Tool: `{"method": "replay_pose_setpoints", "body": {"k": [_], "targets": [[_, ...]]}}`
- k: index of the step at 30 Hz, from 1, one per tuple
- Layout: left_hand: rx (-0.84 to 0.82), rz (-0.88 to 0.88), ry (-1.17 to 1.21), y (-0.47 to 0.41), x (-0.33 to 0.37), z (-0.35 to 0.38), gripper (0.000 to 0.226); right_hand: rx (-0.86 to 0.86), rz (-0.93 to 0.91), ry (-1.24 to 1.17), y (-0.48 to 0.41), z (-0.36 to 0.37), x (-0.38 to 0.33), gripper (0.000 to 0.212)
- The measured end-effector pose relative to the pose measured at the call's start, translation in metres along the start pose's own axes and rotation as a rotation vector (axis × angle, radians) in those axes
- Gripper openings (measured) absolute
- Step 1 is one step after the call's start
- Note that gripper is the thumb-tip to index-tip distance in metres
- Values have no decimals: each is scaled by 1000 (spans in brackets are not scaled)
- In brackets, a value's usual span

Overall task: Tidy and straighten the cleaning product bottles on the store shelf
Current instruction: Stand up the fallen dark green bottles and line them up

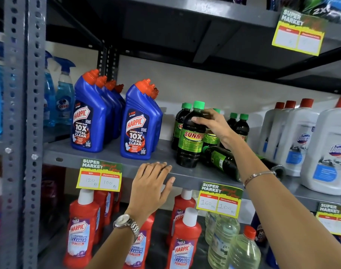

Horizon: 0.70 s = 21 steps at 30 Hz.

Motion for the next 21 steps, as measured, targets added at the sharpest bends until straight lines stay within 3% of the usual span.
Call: {"method": "replay_pose_setpoints", "body": {"k": [15,18,21], "targets": [[-41,-21,16,-1,1,-2,38,0,-8,38,9,-6,15,69],[-42,-61,27,-2,3,-3,39,158,-60,388,14,-37,28,74],[-35,-63,47,-6,22,0,40,-47,38,928,19,-54,58,76]]}}
Point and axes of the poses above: each hand's wrist, its own y-axis away from the middle knuckle, its own z-axis out of the palm, x = y × z, the point moved 5 cm from there along -y, towards the middle knuckle, and after that the axes turned 7 degrees about x, right-handed, at the moved point
